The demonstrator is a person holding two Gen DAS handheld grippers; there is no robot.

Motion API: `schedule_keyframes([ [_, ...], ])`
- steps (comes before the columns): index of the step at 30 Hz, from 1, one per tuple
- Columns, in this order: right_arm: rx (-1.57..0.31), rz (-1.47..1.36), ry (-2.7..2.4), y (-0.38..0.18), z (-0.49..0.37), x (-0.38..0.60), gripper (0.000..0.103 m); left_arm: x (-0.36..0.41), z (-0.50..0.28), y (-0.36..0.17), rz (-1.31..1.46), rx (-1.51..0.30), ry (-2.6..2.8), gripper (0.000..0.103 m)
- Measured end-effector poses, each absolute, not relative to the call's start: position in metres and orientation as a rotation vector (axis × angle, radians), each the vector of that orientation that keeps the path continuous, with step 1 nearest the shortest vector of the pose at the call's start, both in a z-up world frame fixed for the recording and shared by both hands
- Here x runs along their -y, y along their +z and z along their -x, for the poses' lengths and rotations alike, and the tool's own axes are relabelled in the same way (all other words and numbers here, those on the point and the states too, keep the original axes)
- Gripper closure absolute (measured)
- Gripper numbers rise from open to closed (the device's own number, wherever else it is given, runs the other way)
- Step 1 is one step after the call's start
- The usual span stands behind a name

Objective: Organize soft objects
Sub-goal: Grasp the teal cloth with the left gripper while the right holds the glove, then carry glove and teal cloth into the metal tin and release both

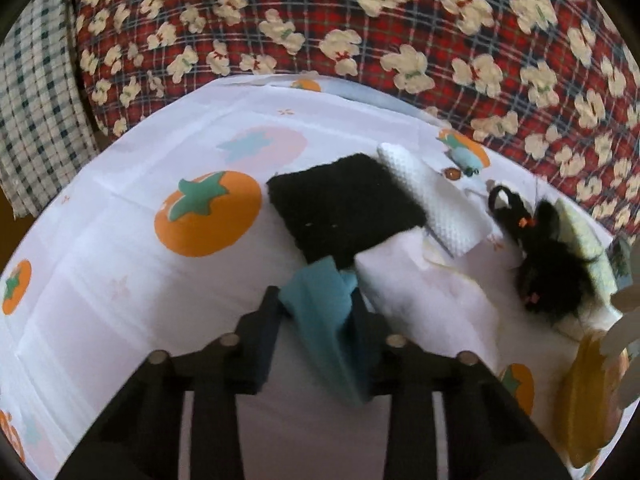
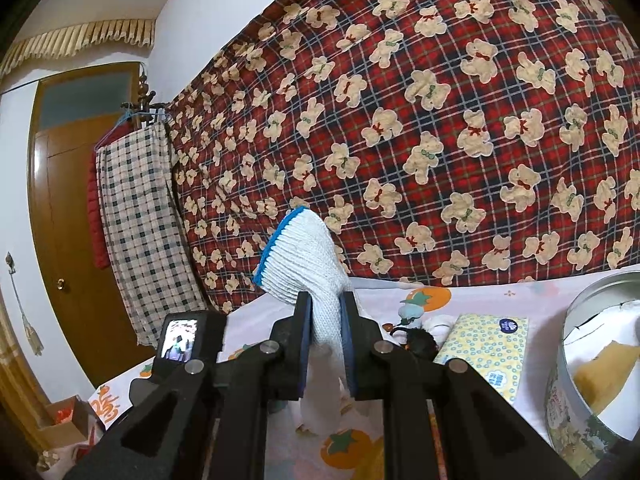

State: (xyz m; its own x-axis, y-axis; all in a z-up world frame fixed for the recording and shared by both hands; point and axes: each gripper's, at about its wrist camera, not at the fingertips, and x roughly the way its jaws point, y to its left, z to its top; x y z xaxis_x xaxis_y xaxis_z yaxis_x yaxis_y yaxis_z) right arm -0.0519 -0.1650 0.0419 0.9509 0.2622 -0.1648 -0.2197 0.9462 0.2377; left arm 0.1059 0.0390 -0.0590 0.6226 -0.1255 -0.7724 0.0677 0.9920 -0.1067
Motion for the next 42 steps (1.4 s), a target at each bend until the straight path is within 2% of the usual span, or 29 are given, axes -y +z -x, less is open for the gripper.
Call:
schedule_keyframes([
  [2,-0.194,-0.22,0.236,0.042,0.052,0.167,0.087,-0.047,-0.106,-0.059,0.112,-0.889,-0.115,0.086],
  [9,-0.138,-0.256,0.196,0.05,0.061,0.186,0.087,-0.081,-0.091,-0.053,0.325,-0.786,-0.143,0.086],
  [18,-0.119,-0.228,0.082,0.047,0.075,0.227,0.087,-0.077,-0.049,-0.026,0.368,-0.538,-0.222,0.086],
  [25,-0.126,-0.234,0.005,0.043,0.086,0.272,0.087,-0.035,-0.029,-0.004,0.322,-0.434,-0.323,0.086],
  [42,-0.091,-0.203,-0.14,0.046,0.115,0.341,0.087,0.078,0.012,0.043,0.217,-0.347,-0.534,0.086],
])
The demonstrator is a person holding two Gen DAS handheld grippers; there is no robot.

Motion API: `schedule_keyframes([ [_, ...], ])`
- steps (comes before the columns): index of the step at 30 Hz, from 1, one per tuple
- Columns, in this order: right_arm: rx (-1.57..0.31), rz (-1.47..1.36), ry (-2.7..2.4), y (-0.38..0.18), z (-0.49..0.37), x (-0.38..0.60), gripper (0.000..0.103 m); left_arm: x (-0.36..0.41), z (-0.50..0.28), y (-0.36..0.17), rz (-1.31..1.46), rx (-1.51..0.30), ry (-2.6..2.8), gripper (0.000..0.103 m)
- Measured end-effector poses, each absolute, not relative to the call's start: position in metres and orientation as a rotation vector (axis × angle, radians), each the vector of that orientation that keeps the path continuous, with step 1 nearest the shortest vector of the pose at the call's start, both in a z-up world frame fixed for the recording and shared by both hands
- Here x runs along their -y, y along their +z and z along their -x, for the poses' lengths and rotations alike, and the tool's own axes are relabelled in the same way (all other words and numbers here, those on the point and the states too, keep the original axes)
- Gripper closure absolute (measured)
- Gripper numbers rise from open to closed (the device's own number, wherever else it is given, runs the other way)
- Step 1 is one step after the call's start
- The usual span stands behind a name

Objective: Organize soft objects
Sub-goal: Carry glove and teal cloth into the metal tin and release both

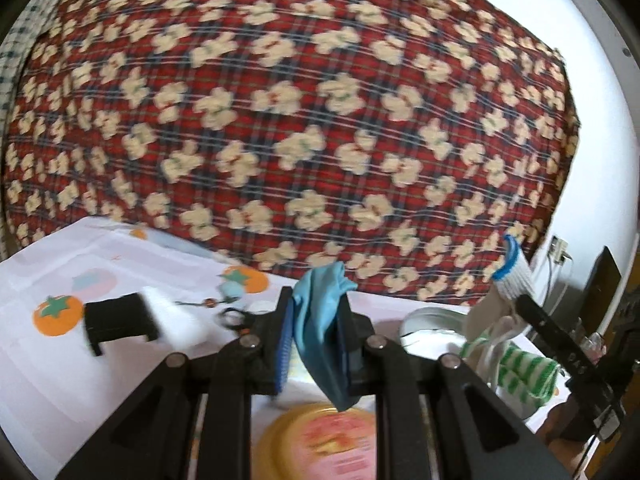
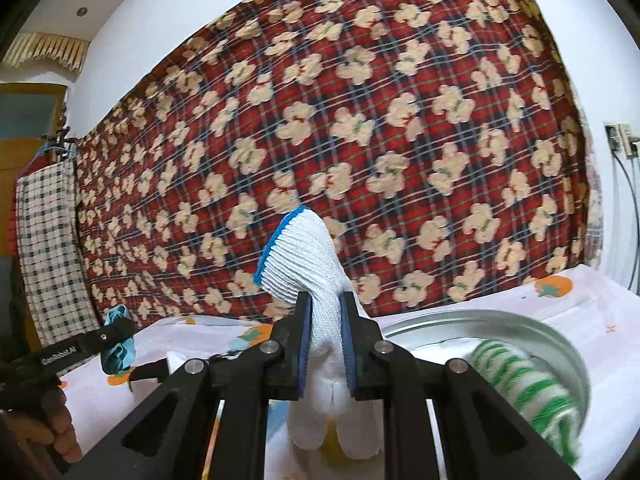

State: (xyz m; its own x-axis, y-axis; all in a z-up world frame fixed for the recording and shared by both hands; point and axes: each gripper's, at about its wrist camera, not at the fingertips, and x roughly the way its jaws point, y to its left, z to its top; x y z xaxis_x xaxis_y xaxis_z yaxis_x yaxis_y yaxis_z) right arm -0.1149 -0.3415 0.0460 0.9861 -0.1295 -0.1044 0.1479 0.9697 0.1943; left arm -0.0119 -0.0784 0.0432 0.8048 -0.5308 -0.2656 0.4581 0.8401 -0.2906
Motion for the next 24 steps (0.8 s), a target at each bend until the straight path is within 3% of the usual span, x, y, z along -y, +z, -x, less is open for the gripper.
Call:
schedule_keyframes([
  [24,-0.198,-0.202,-0.376,0.033,0.126,0.435,0.087,0.283,0.039,0.033,0.019,-0.403,-0.801,0.086],
])
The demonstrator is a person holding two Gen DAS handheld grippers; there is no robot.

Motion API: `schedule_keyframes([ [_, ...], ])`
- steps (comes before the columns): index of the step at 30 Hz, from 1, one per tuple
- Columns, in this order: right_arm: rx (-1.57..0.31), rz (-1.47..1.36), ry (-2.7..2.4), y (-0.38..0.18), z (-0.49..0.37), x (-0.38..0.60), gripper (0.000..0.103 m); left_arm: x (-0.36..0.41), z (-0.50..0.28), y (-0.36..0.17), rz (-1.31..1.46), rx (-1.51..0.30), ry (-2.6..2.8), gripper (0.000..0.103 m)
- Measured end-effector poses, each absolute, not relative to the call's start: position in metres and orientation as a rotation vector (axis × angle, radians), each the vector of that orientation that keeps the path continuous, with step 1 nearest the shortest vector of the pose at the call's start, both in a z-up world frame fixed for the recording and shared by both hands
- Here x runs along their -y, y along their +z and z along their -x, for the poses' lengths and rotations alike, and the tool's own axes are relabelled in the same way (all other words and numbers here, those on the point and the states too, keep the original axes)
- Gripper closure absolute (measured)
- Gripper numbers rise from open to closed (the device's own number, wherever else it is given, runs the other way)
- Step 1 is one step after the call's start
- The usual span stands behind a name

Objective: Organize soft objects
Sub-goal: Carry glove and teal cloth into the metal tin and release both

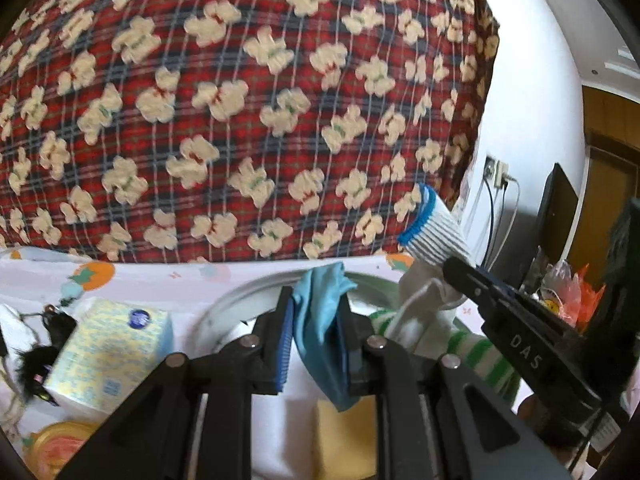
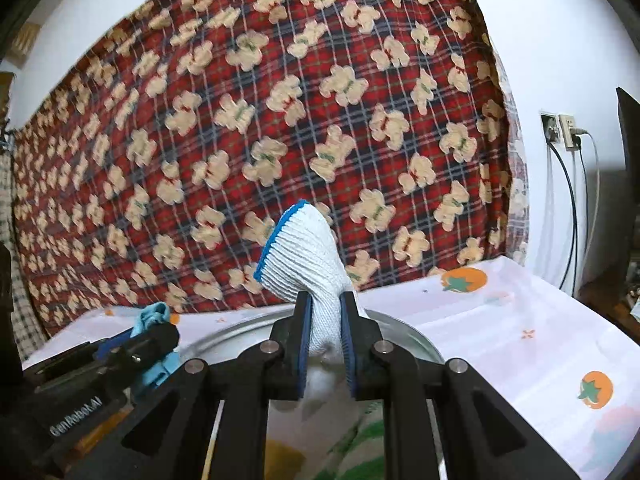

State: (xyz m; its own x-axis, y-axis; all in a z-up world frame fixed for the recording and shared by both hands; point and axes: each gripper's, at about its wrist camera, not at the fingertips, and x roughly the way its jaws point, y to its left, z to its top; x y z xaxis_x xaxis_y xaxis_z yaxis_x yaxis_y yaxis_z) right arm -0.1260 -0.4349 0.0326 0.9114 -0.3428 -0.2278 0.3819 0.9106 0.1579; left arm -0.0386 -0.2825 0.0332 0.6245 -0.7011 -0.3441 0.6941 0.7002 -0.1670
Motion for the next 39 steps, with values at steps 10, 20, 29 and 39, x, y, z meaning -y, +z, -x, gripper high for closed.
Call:
schedule_keyframes([
  [10,-0.299,-0.18,-0.382,0.022,0.111,0.433,0.087,0.303,0.031,0.005,-0.042,-0.454,-0.773,0.086],
  [20,-0.27,-0.229,-0.353,0.023,0.116,0.43,0.023,0.301,0.036,0.002,-0.076,-0.401,-0.71,0.012],
  [29,-0.124,-0.248,-0.41,0.033,0.138,0.432,0.018,0.278,0.042,0.015,-0.002,-0.305,-0.648,0.001],
  [39,-0.059,-0.217,-0.424,0.033,0.145,0.422,0.018,0.273,0.063,0.014,-0.08,-0.202,-0.623,0.001],
])
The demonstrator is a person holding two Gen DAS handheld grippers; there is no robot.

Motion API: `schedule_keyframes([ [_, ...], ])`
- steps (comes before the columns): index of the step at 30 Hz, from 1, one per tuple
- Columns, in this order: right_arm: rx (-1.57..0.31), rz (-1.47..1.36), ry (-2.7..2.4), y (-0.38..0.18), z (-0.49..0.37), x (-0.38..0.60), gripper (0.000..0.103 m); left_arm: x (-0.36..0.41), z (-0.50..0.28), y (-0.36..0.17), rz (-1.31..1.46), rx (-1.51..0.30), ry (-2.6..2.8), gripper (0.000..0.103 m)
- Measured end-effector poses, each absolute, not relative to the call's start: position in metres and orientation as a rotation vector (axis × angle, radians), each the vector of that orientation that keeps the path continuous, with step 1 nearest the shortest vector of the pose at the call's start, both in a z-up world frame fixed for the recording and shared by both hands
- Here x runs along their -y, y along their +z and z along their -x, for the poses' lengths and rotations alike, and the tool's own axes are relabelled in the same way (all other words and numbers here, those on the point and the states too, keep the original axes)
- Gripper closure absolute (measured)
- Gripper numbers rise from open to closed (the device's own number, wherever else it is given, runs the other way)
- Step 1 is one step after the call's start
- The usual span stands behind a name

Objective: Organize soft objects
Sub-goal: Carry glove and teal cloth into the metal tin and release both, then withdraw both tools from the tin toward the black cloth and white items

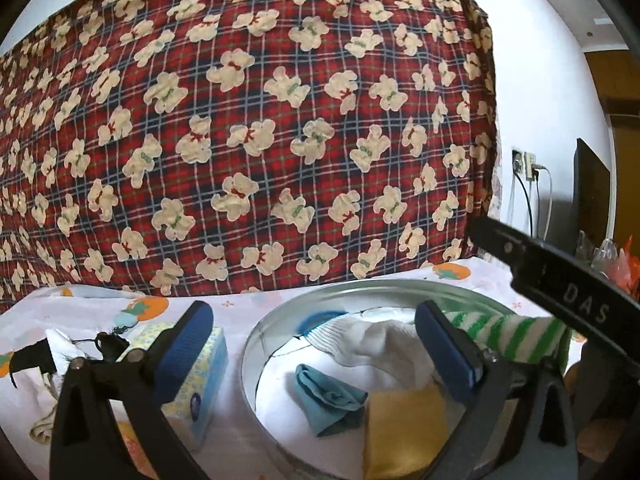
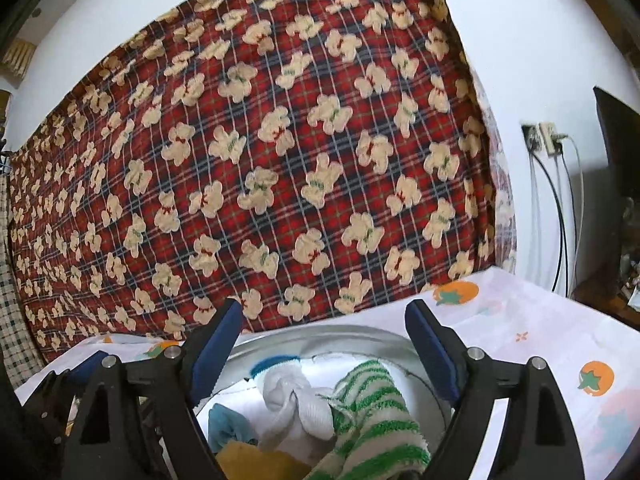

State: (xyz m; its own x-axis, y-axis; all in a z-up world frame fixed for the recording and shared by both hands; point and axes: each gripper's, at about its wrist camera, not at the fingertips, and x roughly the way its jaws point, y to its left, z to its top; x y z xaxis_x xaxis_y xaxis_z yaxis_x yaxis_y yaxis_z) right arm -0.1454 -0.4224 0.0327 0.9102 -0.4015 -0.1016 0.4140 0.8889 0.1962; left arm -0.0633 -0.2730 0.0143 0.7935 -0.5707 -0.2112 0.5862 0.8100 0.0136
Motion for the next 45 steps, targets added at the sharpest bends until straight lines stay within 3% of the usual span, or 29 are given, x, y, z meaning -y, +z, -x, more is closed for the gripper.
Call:
schedule_keyframes([
  [24,-0.015,-0.208,-0.444,0.026,0.158,0.371,0.018,0.214,0.089,0.018,-0.065,-0.125,-0.609,0.001],
  [45,-0.008,-0.169,-0.348,0.022,0.142,0.283,0.018,0.13,0.065,0.018,-0.02,-0.126,-0.533,0.001],
])
